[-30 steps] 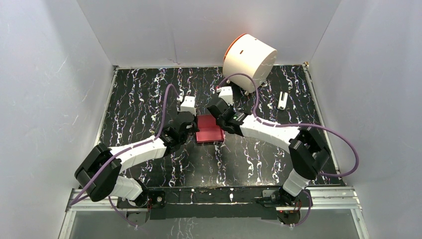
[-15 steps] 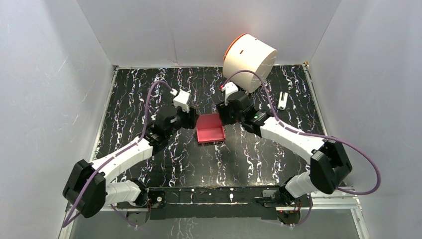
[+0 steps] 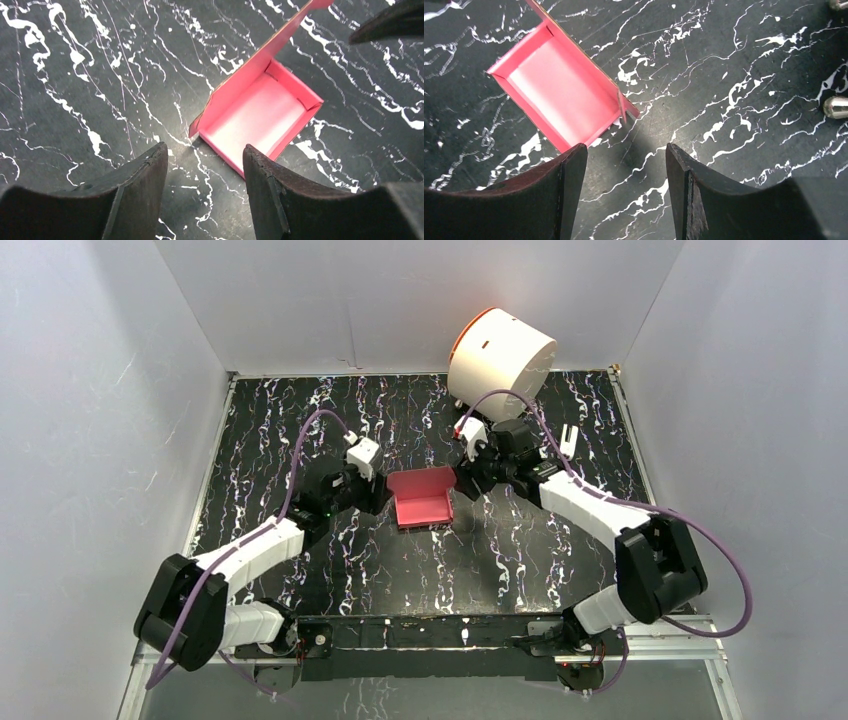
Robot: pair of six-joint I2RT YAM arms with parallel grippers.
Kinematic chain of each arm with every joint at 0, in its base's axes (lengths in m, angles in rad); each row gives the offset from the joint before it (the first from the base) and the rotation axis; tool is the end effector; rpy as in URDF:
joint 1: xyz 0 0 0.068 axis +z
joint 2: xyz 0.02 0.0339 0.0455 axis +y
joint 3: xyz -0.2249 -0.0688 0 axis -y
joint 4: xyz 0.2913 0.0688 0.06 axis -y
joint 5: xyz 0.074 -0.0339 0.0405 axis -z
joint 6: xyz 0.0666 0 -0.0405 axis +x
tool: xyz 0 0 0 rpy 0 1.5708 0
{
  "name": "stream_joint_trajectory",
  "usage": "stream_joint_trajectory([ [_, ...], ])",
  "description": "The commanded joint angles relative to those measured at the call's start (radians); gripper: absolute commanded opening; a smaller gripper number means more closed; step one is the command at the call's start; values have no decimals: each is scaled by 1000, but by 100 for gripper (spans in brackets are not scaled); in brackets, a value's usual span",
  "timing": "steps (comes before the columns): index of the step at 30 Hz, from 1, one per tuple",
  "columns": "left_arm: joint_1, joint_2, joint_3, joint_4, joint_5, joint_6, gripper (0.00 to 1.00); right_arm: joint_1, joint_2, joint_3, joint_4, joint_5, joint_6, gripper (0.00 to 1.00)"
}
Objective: Fold the paper box
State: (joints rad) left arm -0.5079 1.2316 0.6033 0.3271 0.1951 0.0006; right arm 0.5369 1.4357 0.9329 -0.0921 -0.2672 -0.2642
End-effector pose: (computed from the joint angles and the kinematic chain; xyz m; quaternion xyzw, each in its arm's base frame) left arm 0.2988 -0.1811 0.1616 0.2575 0.7611 -0.2240 0.5516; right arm 0.3247 0.2137 0.1711 -0.3989 0.7818 0.1797 0.4443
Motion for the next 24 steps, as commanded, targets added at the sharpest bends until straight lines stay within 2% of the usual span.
stream_joint_trajectory([
  [1,42,21,-28,88,117,42,54,-44,54,-11,138,-177,-116,67],
  [9,145,122,1,123,288,59,51,-65,147,7,188,-257,-174,60],
  [16,161,213,64,99,372,88,44,-65,237,60,180,-297,-184,49],
  [24,162,269,109,74,431,126,36,-65,261,90,154,-307,-201,35],
])
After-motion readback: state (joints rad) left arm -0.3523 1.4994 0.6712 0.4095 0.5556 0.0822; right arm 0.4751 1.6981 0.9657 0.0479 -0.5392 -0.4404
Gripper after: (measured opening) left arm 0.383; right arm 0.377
